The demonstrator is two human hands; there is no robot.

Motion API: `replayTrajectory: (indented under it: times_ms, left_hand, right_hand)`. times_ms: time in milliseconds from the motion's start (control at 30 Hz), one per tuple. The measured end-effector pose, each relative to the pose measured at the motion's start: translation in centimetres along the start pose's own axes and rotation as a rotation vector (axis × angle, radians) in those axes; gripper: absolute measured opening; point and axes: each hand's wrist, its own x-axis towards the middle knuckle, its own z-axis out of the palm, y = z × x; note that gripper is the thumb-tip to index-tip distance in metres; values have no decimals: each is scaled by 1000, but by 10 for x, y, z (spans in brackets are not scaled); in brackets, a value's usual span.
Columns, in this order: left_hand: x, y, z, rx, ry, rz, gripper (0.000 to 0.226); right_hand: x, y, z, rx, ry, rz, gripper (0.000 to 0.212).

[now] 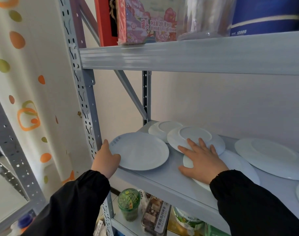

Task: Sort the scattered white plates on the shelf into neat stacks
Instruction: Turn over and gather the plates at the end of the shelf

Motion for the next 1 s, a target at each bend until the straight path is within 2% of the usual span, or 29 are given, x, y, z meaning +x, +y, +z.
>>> replayTrajectory:
  times_ms: [133, 233, 467, 733, 900, 1000]
  left_hand:
    - [-4, 2, 5, 136, -44, 62, 76]
    - [-4, 3, 8, 287, -109, 149, 69]
    - [3, 1, 5, 455, -179, 217, 59]
    - [-8, 1, -5, 662, -73, 478, 77]
    - [-29, 7, -9, 793, -27, 624, 74]
    - [-34, 8, -14, 808, -23, 634, 73]
  right_hand:
    - [0, 1, 1, 6, 8, -5, 78]
    - [0, 1, 1, 5, 12, -6, 77]
    - [1, 1, 2, 3, 11, -6, 78]
    - [-1, 0, 1, 11, 10, -5, 75]
    - [-1, -2, -4, 28, 34, 20, 69]
    - [1, -4, -10, -8, 49, 35, 73]
